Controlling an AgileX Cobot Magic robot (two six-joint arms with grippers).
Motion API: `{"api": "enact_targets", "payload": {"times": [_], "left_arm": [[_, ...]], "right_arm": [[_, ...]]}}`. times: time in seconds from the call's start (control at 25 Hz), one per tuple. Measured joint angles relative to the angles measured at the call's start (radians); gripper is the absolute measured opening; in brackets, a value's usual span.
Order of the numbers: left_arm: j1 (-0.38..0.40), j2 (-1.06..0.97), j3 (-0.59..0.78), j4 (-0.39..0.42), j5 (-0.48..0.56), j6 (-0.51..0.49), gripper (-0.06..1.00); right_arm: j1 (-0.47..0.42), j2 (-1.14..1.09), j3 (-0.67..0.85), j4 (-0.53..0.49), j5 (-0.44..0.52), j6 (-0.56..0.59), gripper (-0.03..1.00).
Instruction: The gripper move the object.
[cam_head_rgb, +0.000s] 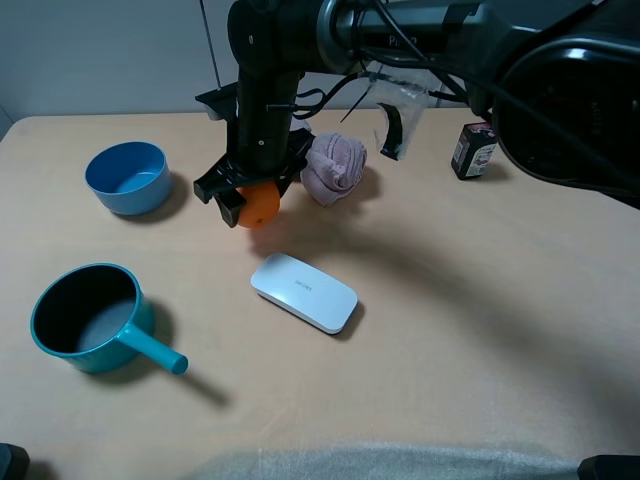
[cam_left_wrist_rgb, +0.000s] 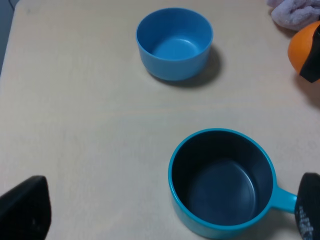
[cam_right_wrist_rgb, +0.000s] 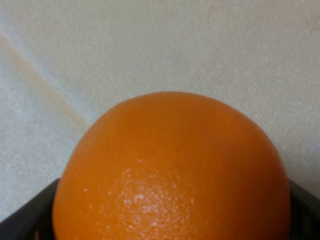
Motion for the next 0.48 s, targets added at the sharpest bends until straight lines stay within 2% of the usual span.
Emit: {"api": "enact_targets", "payload": {"times": [0.48], "left_arm": [[0.000, 0.000, 0.000, 0.000, 0.000, 0.000, 0.99]], "right_arm": [[0.000, 0.000, 0.000, -0.001, -0.001, 0.000, 0.59]]}}
